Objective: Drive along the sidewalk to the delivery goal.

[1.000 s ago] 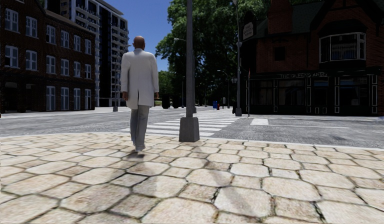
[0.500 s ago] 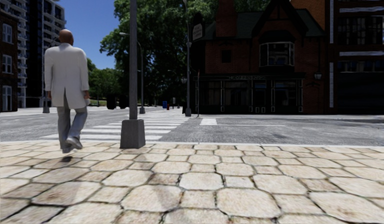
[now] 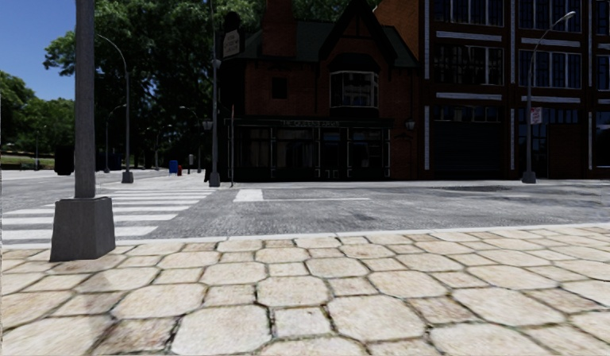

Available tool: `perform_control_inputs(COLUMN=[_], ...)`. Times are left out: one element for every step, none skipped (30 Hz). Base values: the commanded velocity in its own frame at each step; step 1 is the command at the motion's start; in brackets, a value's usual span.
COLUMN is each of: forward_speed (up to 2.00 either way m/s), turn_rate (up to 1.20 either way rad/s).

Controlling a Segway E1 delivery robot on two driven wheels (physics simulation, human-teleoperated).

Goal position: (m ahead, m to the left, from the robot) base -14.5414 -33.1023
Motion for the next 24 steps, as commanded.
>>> perform_control_inputs(forward_speed=[0.93, 0.93, 0.93, 0.93, 0.93, 0.93, 0.94, 0.94, 0.94, 0.94, 0.94, 0.94, 0.94, 0.94, 0.96, 0.97, 0.98, 0.98, 0.98, 0.98, 0.98, 0.98, 0.98, 0.98], turn_rate=[-0.62, -0.62, -0.62, -0.62, -0.62, -0.62, -0.62, -0.62, -0.62, -0.62, -0.62, -0.62, -0.62, -0.62, -0.62, -0.62, -0.62, -0.62, -0.62, -0.62, -0.62, -0.62, -0.62, -0.62])
